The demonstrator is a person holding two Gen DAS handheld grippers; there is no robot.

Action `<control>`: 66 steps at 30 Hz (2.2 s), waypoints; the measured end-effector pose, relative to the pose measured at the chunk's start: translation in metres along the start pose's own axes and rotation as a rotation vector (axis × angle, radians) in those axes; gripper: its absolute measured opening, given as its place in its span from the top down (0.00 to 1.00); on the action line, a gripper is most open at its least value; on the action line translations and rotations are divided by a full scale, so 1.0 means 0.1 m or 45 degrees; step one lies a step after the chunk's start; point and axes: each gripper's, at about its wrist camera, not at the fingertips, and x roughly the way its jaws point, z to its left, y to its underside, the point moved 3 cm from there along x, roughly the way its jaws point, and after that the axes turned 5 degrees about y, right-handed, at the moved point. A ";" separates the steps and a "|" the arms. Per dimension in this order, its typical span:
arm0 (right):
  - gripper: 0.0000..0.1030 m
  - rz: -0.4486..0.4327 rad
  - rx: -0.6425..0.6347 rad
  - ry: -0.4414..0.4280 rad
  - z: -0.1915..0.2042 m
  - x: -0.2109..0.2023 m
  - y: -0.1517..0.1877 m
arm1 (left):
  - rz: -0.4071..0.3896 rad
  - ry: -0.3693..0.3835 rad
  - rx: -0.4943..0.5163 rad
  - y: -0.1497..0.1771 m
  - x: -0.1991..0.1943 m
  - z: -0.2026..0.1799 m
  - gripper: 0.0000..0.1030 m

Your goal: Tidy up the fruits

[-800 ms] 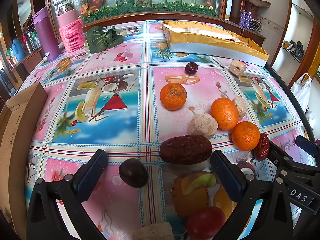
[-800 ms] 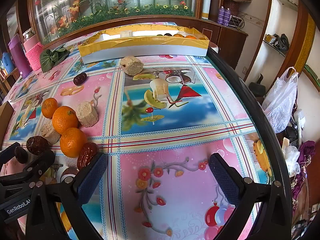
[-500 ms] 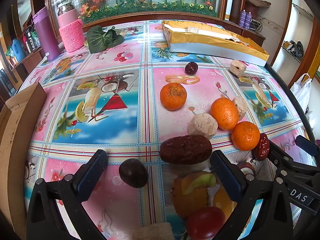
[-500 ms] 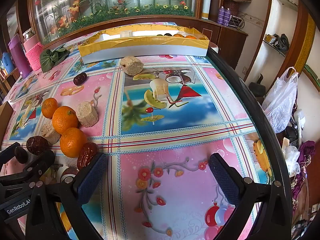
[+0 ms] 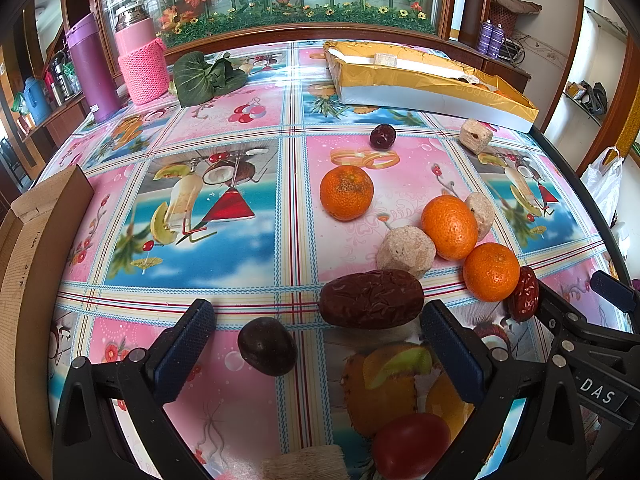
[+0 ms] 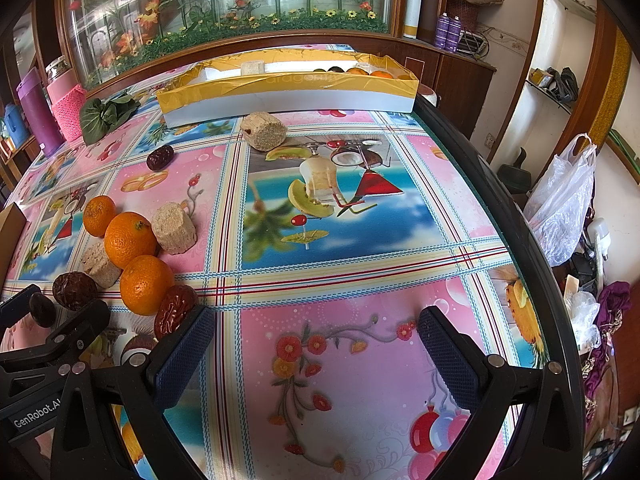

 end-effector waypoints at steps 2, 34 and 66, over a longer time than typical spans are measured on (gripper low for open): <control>0.01 0.000 0.000 0.000 0.00 0.00 0.00 | 0.000 0.000 -0.002 0.00 0.00 0.00 0.00; 0.01 -0.742 0.142 0.274 0.03 -1.81 0.38 | -0.830 -0.144 0.041 0.29 -2.54 0.92 0.00; 0.01 -0.221 0.110 -0.042 0.14 -1.40 1.18 | -0.221 0.059 0.165 0.93 -1.54 0.56 0.00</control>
